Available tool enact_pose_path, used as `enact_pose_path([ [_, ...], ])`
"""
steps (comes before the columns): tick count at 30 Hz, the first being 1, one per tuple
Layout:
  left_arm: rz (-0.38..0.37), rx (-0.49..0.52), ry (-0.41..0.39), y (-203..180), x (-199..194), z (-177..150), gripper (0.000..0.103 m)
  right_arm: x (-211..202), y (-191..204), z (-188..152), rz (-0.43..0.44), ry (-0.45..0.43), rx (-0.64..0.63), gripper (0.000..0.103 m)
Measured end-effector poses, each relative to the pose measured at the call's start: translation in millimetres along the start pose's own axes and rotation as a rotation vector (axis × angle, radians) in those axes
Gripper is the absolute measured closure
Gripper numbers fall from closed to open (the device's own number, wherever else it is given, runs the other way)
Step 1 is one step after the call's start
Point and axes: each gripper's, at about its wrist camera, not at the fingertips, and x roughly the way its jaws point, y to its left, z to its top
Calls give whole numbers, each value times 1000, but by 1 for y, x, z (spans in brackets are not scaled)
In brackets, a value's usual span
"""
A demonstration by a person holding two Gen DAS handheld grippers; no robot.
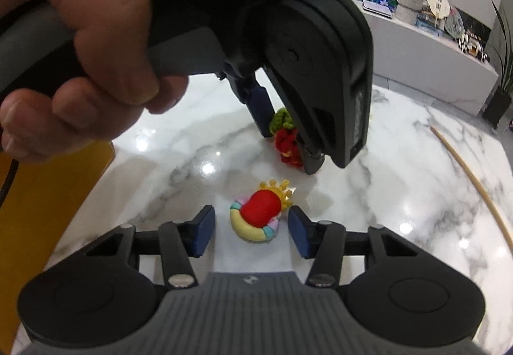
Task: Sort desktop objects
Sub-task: 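Grasp the orange crocheted ball with the left gripper while the right grasps the red rattle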
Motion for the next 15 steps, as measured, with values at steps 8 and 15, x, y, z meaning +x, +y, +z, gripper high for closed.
enact_pose_path([
  [8, 4, -18, -11, 6, -2, -3, 54, -4, -17, 1, 24, 34, 38, 67],
  [15, 12, -17, -3, 8, -6, -12, 55, -13, -35, -5, 12, 67, 59, 67],
])
